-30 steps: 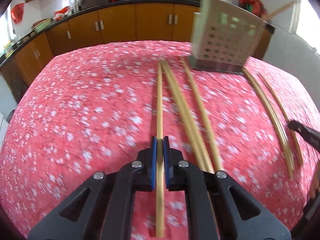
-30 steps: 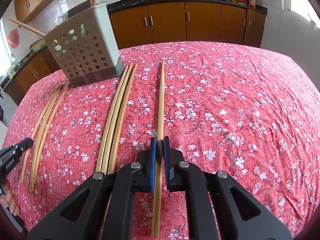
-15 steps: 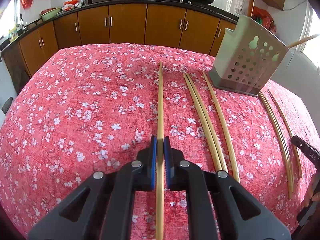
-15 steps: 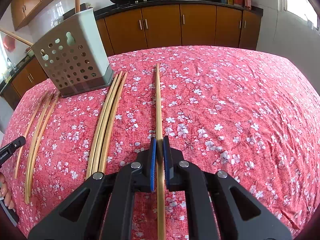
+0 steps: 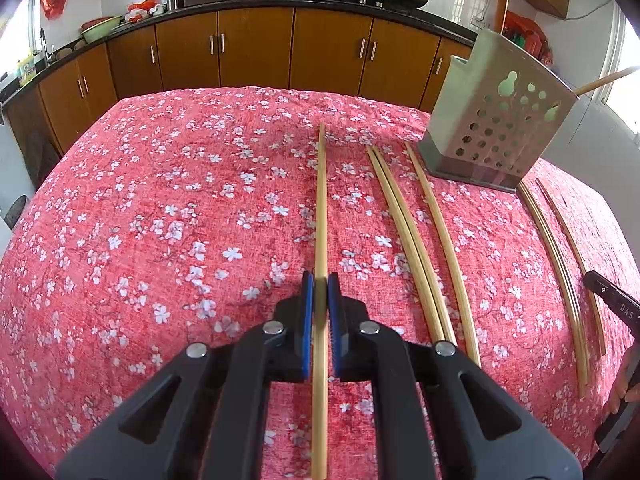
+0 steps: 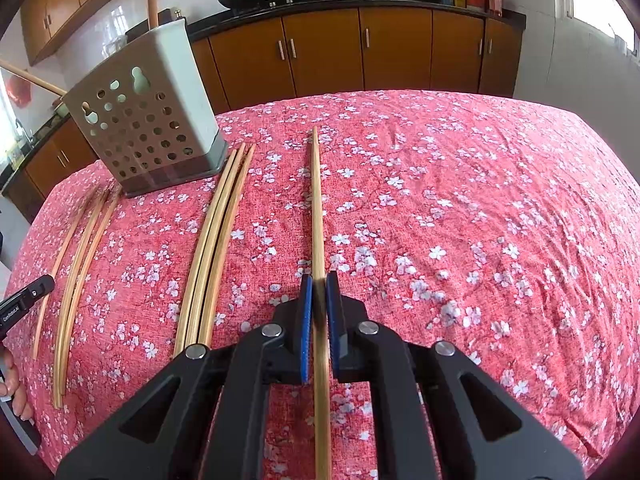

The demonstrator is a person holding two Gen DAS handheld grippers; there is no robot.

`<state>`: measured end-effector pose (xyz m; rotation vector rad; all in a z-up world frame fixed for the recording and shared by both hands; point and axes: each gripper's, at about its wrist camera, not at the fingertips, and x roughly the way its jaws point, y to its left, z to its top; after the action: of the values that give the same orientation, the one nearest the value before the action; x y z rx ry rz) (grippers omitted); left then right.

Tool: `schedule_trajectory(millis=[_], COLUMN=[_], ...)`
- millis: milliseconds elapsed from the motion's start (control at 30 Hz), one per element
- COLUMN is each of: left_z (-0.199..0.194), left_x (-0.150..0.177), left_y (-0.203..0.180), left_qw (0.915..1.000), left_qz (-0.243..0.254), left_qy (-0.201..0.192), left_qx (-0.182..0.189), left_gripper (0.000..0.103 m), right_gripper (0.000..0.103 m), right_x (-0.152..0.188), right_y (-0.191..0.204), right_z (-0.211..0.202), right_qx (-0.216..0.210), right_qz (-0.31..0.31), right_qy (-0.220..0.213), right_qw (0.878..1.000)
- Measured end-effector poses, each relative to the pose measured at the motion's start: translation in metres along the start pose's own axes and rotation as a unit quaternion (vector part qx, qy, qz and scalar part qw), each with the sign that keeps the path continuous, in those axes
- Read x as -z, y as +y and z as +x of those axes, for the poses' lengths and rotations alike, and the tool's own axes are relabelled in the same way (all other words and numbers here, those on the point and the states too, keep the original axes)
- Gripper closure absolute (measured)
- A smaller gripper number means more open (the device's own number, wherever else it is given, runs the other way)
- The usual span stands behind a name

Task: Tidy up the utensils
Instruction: 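Grasp another chopstick with the right tool while the left tool grasps one too, then lift both chopsticks and carry them above the utensil holder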

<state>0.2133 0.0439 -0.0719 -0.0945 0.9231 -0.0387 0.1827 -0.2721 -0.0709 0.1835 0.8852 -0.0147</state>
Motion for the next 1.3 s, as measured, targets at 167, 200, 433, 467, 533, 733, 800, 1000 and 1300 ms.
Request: schedule_trajectory(millis=[167, 200, 433, 467, 533, 733, 800, 1000, 1300], left_z=[0.001, 0.000, -0.001, -0.001, -0.001, -0.002, -0.005, -0.015, -0.024], left_x=[0.000, 0.000, 0.000, 0.000, 0.000, 0.001, 0.005, 0.017, 0.028], left_y=[0.001, 0.002, 0.001, 0.001, 0.000, -0.008, -0.011, -0.009, -0.008], left_qw=[1.0000, 1.0000, 0.9999, 0.9999, 1.0000, 0.9997, 0.9995, 0.9995, 0.9990], left_qz=[-0.003, -0.004, -0.008, -0.008, -0.006, 0.017, 0.024, 0.024, 0.030], left_qy=[0.000, 0.000, -0.001, -0.001, 0.000, 0.001, 0.001, 0.001, 0.002], left_qx=[0.003, 0.004, 0.007, 0.007, 0.004, -0.016, -0.019, -0.020, -0.032], left_gripper=[0.093, 0.093, 0.093, 0.093, 0.093, 0.091, 0.087, 0.086, 0.092], right_gripper=[0.095, 0.095, 0.094, 0.094, 0.094, 0.094, 0.094, 0.094, 0.095], right_x=[0.000, 0.000, 0.000, -0.001, -0.001, 0.003, 0.006, 0.014, 0.022], right_y=[-0.001, -0.001, 0.000, 0.000, 0.003, 0.004, 0.005, 0.005, 0.002], right_z=[-0.001, 0.000, -0.001, -0.001, 0.000, -0.002, -0.004, -0.010, -0.017], right_qx=[-0.004, -0.004, -0.001, 0.001, 0.007, 0.014, 0.016, 0.014, 0.010], right_qz=[0.005, 0.006, 0.004, 0.003, -0.002, -0.005, -0.008, -0.011, -0.009], right_qy=[0.000, 0.000, 0.001, 0.001, 0.001, 0.001, 0.002, 0.003, 0.005], right_qw=[1.000, 1.000, 1.000, 1.000, 1.000, 1.000, 1.000, 1.000, 1.000])
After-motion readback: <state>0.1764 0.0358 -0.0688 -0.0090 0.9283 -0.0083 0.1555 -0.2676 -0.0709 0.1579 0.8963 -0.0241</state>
